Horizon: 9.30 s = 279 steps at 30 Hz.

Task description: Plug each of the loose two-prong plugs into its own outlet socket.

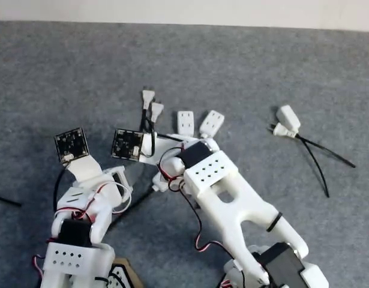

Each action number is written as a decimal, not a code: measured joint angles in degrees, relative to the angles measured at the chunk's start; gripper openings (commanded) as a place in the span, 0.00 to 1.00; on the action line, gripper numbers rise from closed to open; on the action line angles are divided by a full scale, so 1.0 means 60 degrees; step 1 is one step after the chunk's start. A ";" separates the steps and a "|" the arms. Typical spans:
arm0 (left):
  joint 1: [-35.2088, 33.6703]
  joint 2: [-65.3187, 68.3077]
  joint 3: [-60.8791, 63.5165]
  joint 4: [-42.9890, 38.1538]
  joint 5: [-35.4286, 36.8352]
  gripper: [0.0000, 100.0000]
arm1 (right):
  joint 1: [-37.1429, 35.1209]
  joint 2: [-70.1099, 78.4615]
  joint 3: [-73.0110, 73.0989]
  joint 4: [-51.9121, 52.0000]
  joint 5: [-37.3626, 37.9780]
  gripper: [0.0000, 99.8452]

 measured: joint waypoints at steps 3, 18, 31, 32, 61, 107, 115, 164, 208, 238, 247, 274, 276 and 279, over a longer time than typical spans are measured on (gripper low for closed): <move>0.0000 0.0000 0.0000 0.0000 0.0000 0.35 | 0.0000 0.0059 0.0000 -0.0073 0.0000 0.01; 0.0000 0.0000 0.0000 0.0000 0.0000 0.35 | 0.0029 -0.0103 0.1319 -0.1172 -0.0015 0.01; 0.0000 0.0000 0.0000 0.0000 0.0000 0.35 | 0.0659 0.0044 0.1773 -0.1729 -0.0234 0.01; 0.0000 0.0000 0.0000 0.0000 0.0000 0.35 | 0.0659 0.0029 0.1802 -0.1729 -0.0249 0.01; 0.0000 0.0000 0.0000 0.0000 0.0000 0.35 | -0.0103 0.0088 -0.1597 0.1597 -0.1348 0.01; 0.0000 0.0000 0.0000 0.0000 0.0000 0.35 | 0.0103 0.0059 0.0293 -0.0557 -0.1465 0.01; 0.0000 0.0000 0.0000 0.0000 0.0000 0.35 | -0.0117 0.0059 0.0293 -0.0557 -0.1568 0.01; 0.0000 0.0000 0.0000 0.0000 0.0000 0.35 | 0.0777 0.0073 0.1626 -0.1392 -0.2007 0.01; 0.0205 0.0000 0.0000 0.0000 0.0000 0.35 | 0.6007 -0.3018 0.4088 0.0000 -0.4484 0.32; 0.0176 0.0000 0.0000 0.0000 0.0000 0.35 | 0.4674 0.0967 0.2608 0.0557 -0.3106 0.04; 0.0176 0.0000 0.0000 0.0000 0.0000 0.35 | 0.4601 0.1026 0.2447 0.1304 -0.2476 0.18; -0.0044 0.0000 -0.0337 0.0249 0.0000 0.35 | 0.4308 0.0645 0.1128 0.1670 -0.3751 0.01; -0.0366 0.0000 -0.0967 0.0908 0.0000 0.35 | 0.3736 -0.0029 0.1143 0.1158 -0.4454 0.01; -0.0542 -0.0015 -0.1846 0.1949 0.0000 0.35 | 0.2505 -0.1289 0.1934 -0.0308 -0.4996 0.01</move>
